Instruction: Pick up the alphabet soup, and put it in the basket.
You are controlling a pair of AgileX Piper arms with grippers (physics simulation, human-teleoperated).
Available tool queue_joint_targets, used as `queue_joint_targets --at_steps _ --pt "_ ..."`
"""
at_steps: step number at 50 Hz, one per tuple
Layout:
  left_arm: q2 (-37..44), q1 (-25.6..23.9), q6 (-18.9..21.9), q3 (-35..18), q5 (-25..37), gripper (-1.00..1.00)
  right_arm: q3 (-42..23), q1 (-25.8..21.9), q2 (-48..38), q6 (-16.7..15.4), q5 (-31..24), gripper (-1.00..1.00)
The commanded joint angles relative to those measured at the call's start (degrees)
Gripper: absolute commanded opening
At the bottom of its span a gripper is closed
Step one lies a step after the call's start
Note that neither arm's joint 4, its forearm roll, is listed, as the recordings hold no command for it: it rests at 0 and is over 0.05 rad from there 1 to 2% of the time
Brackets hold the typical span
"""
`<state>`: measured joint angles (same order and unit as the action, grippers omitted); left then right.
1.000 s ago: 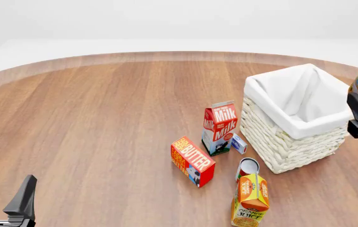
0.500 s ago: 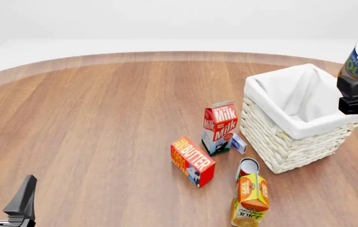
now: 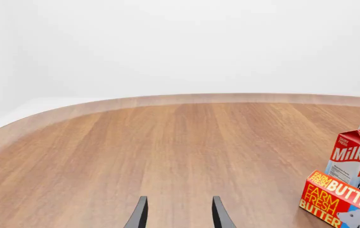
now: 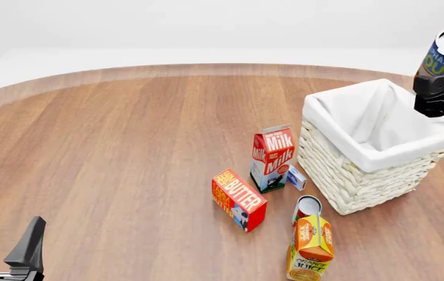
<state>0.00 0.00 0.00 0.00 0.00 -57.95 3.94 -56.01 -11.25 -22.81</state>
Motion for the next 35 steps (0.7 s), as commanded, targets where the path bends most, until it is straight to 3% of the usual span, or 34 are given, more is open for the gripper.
queue_joint_targets --at_steps 1,19,35 --pt "0.0 0.0 0.0 0.0 0.0 1.0 -3.1 0.7 -3.4 2.2 0.1 -1.0" --pt "0.0 0.0 0.0 0.0 0.0 1.0 -5.3 0.2 -9.0 3.7 0.6 -1.0" --pt "0.0 0.0 0.0 0.0 0.0 1.0 -9.1 0.8 -13.3 2.9 -0.6 -1.0"
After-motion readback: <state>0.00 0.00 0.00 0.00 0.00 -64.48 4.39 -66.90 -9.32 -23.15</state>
